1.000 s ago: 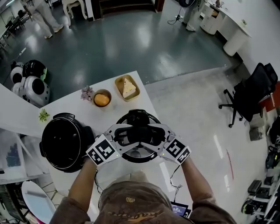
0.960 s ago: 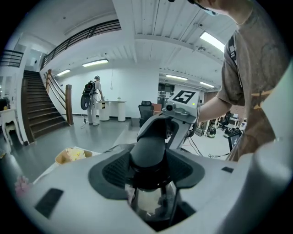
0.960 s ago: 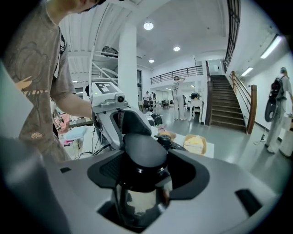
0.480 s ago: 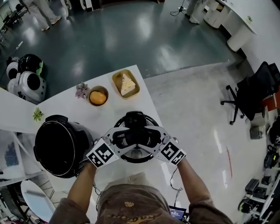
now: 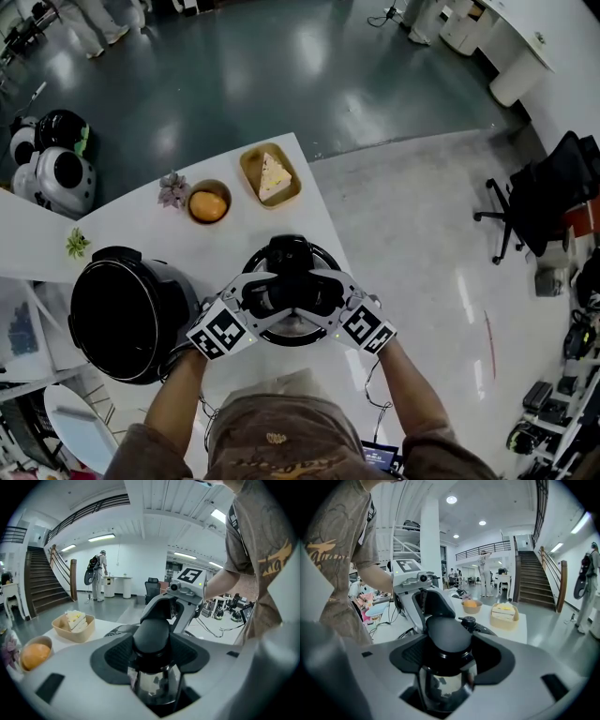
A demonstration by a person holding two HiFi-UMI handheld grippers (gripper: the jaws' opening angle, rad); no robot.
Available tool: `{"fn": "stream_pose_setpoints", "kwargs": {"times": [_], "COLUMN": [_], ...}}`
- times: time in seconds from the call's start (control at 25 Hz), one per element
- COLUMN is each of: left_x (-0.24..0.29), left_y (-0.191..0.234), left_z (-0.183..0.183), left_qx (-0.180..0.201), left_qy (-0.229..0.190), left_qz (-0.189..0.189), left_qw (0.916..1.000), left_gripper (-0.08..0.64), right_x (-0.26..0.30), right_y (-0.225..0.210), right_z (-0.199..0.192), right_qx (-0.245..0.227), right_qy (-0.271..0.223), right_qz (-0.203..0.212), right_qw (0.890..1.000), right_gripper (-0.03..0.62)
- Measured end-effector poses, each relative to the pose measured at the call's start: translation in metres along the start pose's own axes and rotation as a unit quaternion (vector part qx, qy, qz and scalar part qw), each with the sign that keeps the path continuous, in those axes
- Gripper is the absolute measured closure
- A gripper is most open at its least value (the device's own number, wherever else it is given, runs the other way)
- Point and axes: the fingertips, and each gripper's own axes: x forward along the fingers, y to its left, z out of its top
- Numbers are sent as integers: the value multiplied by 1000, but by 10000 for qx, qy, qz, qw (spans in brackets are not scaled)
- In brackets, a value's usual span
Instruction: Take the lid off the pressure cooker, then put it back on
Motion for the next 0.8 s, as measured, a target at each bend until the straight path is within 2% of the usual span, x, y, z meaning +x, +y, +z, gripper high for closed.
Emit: {"fn": "stream_pose_setpoints", "kwargs": {"times": [0.8], "left_x": [6], "left_y": [-3], "left_z": [-15], "left_qx": [257], "left_qy": [165], "left_qz": [172], "left_qw": [9994], "left_gripper": [305], "right_x": [7], "right_y": [2], "right_z": [-13], "right_qx": [-137], "right_qy": [219], "right_qz": [-220], "right_qw": [9994], "right_gripper": [302]}}
